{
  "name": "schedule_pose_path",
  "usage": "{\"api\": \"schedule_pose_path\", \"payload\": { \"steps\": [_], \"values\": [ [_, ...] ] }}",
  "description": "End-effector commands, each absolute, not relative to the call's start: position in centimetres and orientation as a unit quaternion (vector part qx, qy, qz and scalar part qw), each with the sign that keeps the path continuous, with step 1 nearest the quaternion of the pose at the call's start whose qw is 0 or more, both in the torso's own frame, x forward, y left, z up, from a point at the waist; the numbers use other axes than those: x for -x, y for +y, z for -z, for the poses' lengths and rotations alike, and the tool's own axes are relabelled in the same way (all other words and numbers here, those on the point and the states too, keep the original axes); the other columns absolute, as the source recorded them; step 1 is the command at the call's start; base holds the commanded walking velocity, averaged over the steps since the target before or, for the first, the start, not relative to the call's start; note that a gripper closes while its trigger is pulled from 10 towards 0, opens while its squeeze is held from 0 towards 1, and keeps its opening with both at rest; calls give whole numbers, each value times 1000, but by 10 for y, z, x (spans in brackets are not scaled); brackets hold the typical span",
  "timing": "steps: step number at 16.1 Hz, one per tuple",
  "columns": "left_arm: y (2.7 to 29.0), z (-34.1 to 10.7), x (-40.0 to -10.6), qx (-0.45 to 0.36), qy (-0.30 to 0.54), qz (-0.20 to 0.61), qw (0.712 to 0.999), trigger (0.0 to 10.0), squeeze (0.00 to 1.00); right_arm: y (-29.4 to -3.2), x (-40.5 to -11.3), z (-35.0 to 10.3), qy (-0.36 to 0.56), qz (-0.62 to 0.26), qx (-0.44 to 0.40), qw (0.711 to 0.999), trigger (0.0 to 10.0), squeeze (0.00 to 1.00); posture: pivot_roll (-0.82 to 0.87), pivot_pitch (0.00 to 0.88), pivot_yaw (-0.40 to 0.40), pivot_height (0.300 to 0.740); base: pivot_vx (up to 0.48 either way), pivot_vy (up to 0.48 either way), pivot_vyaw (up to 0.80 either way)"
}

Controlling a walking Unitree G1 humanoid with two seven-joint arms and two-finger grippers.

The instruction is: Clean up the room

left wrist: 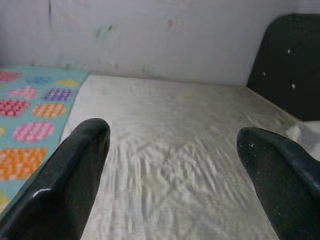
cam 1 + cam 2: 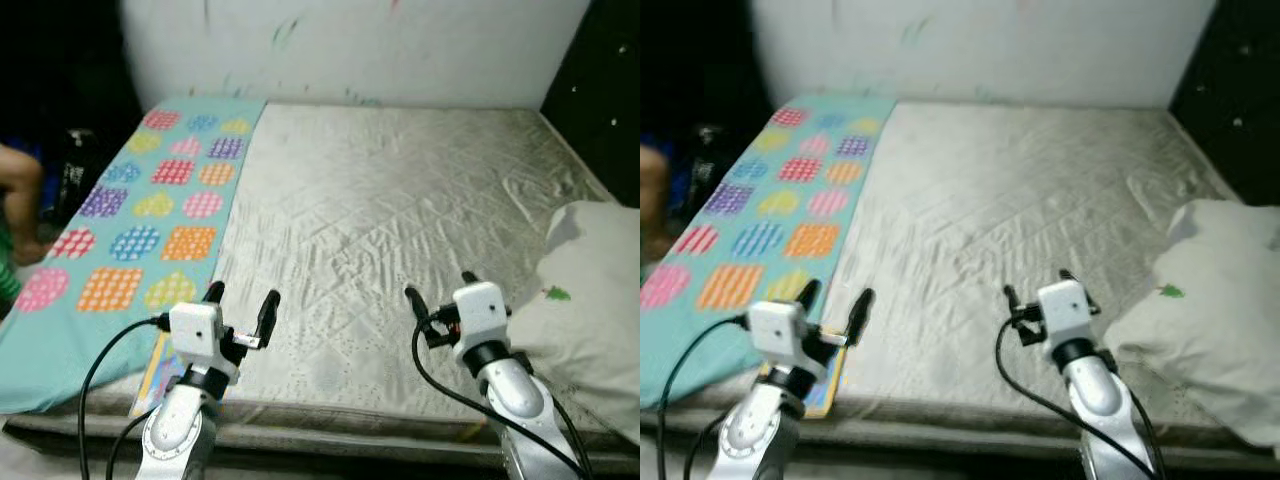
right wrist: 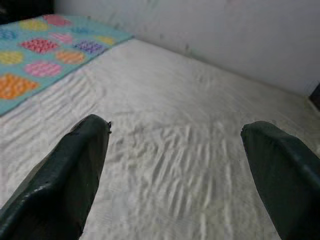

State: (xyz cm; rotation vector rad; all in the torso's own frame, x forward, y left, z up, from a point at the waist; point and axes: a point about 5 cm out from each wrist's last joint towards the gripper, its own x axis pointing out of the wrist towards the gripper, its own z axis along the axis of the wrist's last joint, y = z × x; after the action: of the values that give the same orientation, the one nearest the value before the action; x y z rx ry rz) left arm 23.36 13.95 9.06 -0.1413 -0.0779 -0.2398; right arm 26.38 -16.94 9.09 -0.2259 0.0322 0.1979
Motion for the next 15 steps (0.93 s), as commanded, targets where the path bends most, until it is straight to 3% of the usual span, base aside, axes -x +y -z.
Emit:
{"api": "schedule_pose_path", "payload": {
  "steps": [1, 15],
  "values": [
    [152, -88, -232, 57, -28, 95, 993, 10000, 0, -158, -266, -96, 1, -116, 107, 988, 10000, 0, 23, 38, -3, 740, 0, 0, 0],
    [151, -86, -234, 46, -23, 77, 996, 10000, 0, -157, -265, -97, -3, -122, 116, 986, 10000, 0, 20, 41, -5, 740, 0, -22, 0]
  ]
}}
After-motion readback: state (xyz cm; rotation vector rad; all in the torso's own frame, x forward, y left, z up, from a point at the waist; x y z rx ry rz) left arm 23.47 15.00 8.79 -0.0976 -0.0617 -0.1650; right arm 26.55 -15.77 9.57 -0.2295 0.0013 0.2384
